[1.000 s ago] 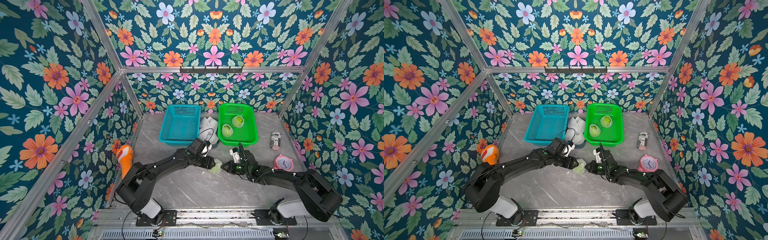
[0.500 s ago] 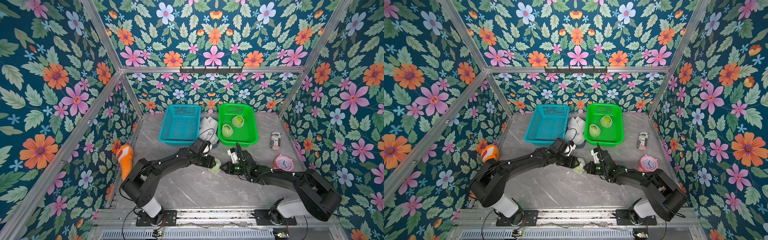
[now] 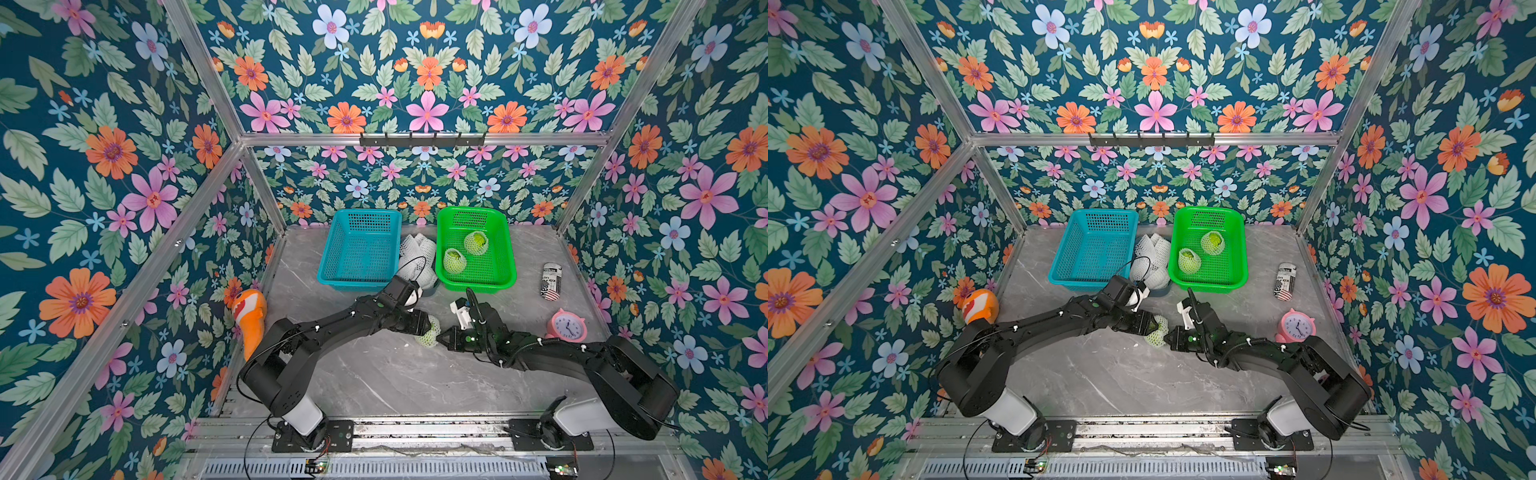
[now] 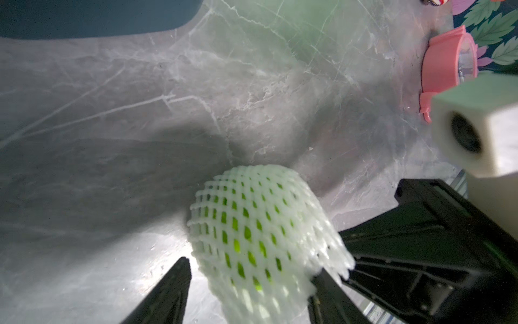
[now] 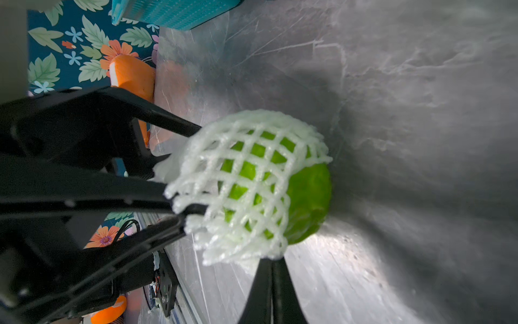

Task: Sleeve custard apples in foam nets
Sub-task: Put on the foam net on the custard apple.

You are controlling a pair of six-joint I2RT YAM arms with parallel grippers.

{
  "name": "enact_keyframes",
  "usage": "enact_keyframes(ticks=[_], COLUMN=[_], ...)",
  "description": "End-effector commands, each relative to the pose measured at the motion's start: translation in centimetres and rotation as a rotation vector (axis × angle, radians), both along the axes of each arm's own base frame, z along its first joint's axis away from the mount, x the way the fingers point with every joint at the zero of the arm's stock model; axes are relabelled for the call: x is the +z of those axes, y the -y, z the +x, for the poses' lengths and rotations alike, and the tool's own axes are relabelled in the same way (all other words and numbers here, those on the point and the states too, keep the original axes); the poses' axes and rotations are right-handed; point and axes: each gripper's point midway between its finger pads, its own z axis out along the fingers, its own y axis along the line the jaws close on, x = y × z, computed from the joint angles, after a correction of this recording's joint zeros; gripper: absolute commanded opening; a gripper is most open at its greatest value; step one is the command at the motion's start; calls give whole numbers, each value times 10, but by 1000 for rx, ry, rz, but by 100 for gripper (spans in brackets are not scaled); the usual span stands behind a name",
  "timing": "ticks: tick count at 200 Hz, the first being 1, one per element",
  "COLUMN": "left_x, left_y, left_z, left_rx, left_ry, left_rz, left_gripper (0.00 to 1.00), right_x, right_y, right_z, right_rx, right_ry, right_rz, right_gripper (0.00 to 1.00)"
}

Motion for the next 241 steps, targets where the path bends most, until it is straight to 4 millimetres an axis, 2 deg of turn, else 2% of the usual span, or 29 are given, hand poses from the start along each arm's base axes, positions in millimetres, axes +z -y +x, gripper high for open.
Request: enact_keyframes(ticks=[1,39,89,99,114,140,196,217,241], left_x=[1,-15,-19,-19,-19,-21,-19,-19,-17], left_y=[-1,-6,-9,-8,-9,-9,-8,-8,-7], left_z=[4,0,0,0,1,0,1,1,1], left_rx=[18,14,0,-8,-12,-24,-25,-24,-26], left_ry=[8,-30,-28,-28,-22,-28,-24,-26,-22], left_rz=[-9,44,69,75,84,94,88,89,83], left_gripper=[67,64,63,63,63,62,62,62,62], right_x=[6,7,10,12,14,21,29,25,22], right_y=[-6,-13,-17,-18,-15,-3,29,29,17], right_z=[2,0,2,2,3,4,13,18,23], right_rx=[5,23,32,31,21,-11,-116,-136,-115], right_ry=[17,27,31,31,33,37,40,16,-13], right_rz=[28,40,54,63,60,62,74,100,152], right_gripper=[0,0,0,5,13,22,25,26,24])
